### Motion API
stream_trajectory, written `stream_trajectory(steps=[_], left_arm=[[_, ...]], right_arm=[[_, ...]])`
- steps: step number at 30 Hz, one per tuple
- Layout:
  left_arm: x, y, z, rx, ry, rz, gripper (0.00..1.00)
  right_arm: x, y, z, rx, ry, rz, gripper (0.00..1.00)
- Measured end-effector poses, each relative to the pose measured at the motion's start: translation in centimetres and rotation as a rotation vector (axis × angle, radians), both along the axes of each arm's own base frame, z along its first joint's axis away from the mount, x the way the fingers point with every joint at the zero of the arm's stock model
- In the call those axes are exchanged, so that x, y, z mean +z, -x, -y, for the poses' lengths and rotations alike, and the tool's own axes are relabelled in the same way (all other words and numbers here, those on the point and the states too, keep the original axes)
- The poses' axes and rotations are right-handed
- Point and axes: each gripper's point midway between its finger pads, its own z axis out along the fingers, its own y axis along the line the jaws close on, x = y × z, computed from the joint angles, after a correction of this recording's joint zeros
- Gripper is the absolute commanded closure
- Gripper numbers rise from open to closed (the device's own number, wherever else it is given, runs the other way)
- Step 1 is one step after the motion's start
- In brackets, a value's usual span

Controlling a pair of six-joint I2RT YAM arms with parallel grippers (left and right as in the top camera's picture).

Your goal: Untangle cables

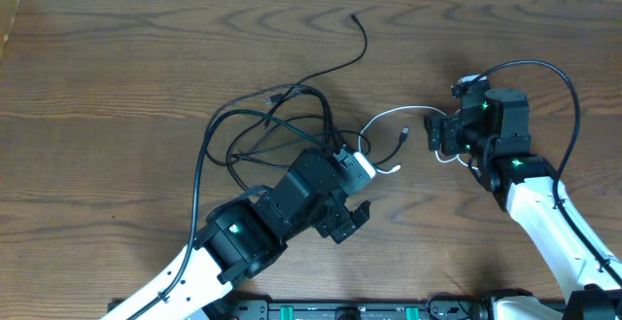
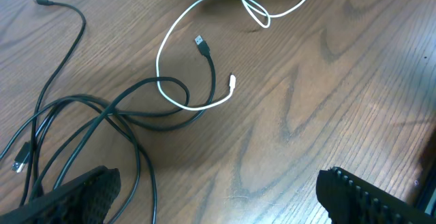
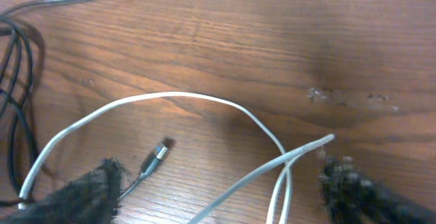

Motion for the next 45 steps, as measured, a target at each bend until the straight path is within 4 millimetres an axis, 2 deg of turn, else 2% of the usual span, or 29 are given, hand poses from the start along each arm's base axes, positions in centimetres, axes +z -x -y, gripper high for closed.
stream_trajectory(steps=[5,12,15,19,24,27,36,45], left_arm=[[0.0,0.0,0.0,0.000,0.000,0.000,0.04],[0.0,0.0,0.0,0.000,0.000,0.000,0.04],[0.0,0.0,0.0,0.000,0.000,0.000,0.04],[0.0,0.0,0.0,0.000,0.000,0.000,0.04],[0.0,0.0,0.0,0.000,-0.001,0.000,0.04],[0.0,0.0,0.0,0.000,-0.001,0.000,0.04],[0.0,0.0,0.0,0.000,-0.001,-0.001,0.04],[0.0,0.0,0.0,0.000,-0.001,-0.001,0.04]], right_arm=[[0.5,-0.6,-1.6,-0.039,-0.108,0.008,0.11],[1.1,-1.6,-7.9,0.002,-0.318,0.025,0.10],[-0.1,-1.6,-10.1,0.003,-0.377,-0.012,0.10],[-3.0,-1.4,-12.4,-0.023,-0.436,-0.093,0.10],[-6.6,-1.0,-13.8,-0.075,-0.482,-0.191,0.08],[-8.2,-1.0,-14.1,-0.121,-0.519,-0.231,0.08],[-7.8,-1.5,-15.1,-0.200,-0.653,-0.276,0.09],[-7.6,0.0,-17.5,-0.156,-0.710,-0.348,0.09]])
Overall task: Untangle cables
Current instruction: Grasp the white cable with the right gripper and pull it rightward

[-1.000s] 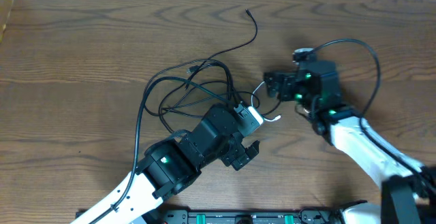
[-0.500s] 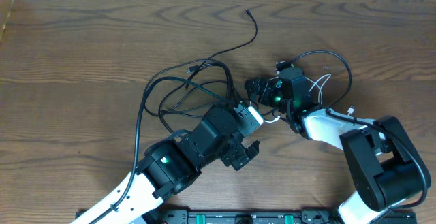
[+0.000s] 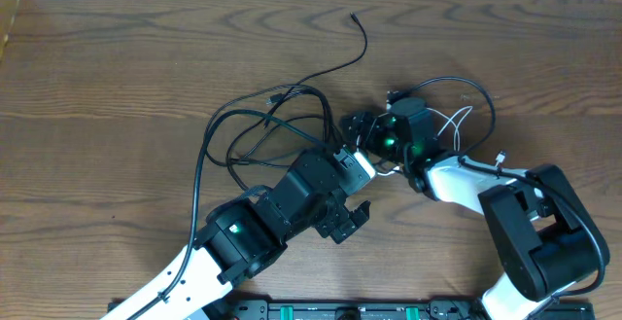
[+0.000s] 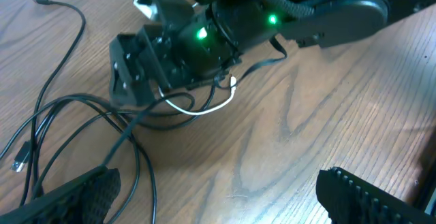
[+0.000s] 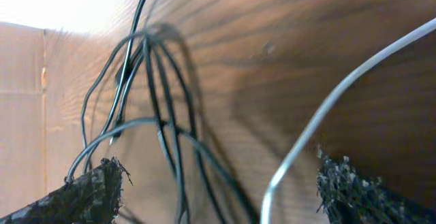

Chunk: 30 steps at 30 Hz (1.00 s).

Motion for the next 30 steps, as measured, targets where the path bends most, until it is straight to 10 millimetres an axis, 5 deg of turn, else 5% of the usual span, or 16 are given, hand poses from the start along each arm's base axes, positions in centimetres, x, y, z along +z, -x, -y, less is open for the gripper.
stream_trajectory(steps=[4,12,21,30], left_arm=[[0.0,0.0,0.0,0.000,0.000,0.000,0.04],[0.0,0.0,0.0,0.000,0.000,0.000,0.03],[0.0,0.0,0.0,0.000,0.000,0.000,0.04],[0.0,0.0,0.0,0.000,0.000,0.000,0.04]], right_arm=[[0.0,0.7,-1.1,0.026,-0.012,-0.010,0.11],[-0.8,1.4,-1.8,0.014,0.021,-0.020,0.45],[-1.5,1.1,-1.1,-0.035,0.062,-0.026,0.63],[-1.8,1.0,-0.9,-0.047,0.066,-0.021,0.99]])
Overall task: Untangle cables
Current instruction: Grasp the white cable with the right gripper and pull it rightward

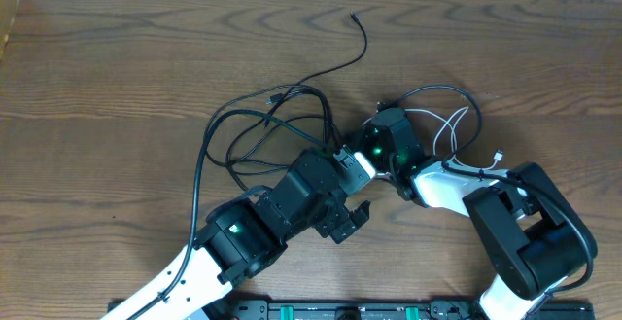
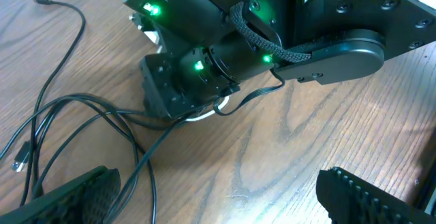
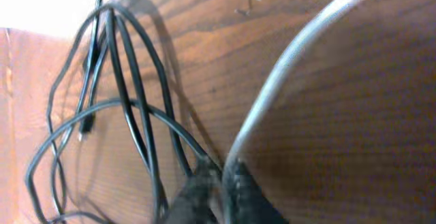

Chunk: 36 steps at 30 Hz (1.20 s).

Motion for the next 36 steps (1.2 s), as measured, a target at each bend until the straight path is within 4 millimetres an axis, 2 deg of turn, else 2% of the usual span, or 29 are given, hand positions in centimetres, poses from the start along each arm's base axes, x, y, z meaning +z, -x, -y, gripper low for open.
stream_trajectory(steps=[9,14,19,23,28,36], left_arm=[[0.0,0.0,0.0,0.000,0.000,0.000,0.04],[0.0,0.0,0.0,0.000,0.000,0.000,0.04],[0.0,0.0,0.0,0.000,0.000,0.000,0.03],[0.0,0.0,0.0,0.000,-0.001,0.000,0.03],[0.0,0.0,0.0,0.000,-0.001,0.000,0.03],[0.0,0.0,0.0,0.000,0.000,0.000,0.03]], right_arm=[[1.4,-1.2,-0.3,-0.013,-0.044,0.063,0.99],[3.9,-3.6,0.6,-0.037,-0.124,0.158,0.99],[7.3,-6.4,2.8,-0.058,-0.221,0.282,0.99],[9.1,-7.9,5.3,-0.083,-0.286,0.332,0.99],[9.5,-9.0,8.8,-0.123,-0.318,0.330,0.99],[9.7,-9.7,12.3,-0.163,-0.347,0.320,0.99]])
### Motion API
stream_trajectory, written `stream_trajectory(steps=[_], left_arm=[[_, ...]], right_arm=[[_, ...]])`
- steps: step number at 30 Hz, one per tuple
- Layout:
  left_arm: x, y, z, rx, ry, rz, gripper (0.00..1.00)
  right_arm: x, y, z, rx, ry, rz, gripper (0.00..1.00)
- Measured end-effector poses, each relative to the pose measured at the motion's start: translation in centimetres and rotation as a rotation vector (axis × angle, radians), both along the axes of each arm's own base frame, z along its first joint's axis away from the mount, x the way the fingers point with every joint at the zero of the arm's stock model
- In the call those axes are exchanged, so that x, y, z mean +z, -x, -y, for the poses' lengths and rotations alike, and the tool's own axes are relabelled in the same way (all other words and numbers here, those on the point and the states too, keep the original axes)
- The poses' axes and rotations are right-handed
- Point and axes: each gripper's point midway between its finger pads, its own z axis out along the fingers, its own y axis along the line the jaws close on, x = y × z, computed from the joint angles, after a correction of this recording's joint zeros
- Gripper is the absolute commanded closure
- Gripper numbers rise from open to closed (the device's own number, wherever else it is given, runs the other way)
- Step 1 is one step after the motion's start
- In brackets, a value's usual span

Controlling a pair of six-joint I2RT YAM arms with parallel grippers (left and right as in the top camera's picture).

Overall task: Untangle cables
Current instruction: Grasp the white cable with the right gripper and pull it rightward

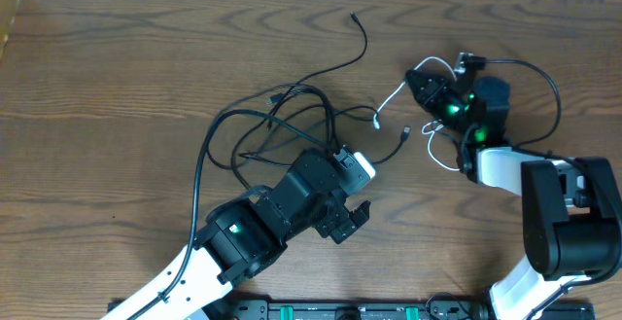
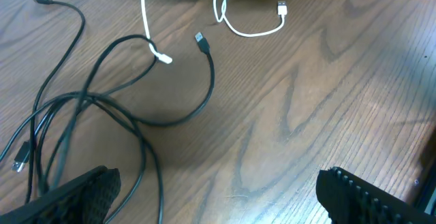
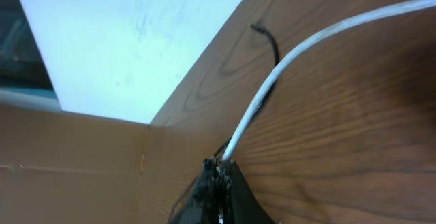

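A white cable (image 1: 389, 99) runs from its loose end beside the black tangle up to my right gripper (image 1: 420, 85), which is shut on it; its other loops (image 1: 439, 157) lie below that gripper. In the right wrist view the fingers (image 3: 221, 173) pinch the white cable (image 3: 306, 40), lifted off the wood. The black cables (image 1: 255, 130) lie knotted at mid-table, with one black USB plug (image 2: 199, 40) free near the white tip (image 2: 165, 59). My left gripper (image 1: 352, 221) is open and empty on the near side of the tangle.
A long black cable end (image 1: 358, 23) trails toward the far edge of the wooden table (image 1: 117, 57). A white wall and a brown cardboard side show beyond the table in the right wrist view. The left arm lies along the near-left of the table.
My right gripper, shut on the white cable beside the left gripper, now sits farther back and right. The white cable came with it, its tip now just right of the black cables.
My right gripper first stood open at the right, over the white cable's loop. It was then open at the tangle, later shut on the white cable there. Now it holds that cable away to the right. The left gripper stayed open and still throughout.
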Motion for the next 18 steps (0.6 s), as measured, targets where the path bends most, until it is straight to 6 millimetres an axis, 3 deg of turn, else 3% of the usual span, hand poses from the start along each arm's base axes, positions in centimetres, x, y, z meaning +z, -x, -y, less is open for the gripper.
stream_trajectory(steps=[9,18], left_arm=[[0.0,0.0,0.0,0.000,0.000,0.000,0.03],[0.0,0.0,0.0,0.000,0.000,0.000,0.04]], right_arm=[[0.1,-0.5,3.5,-0.047,-0.024,-0.008,0.99],[-0.7,0.1,3.3,-0.021,-0.040,-0.055,0.99]])
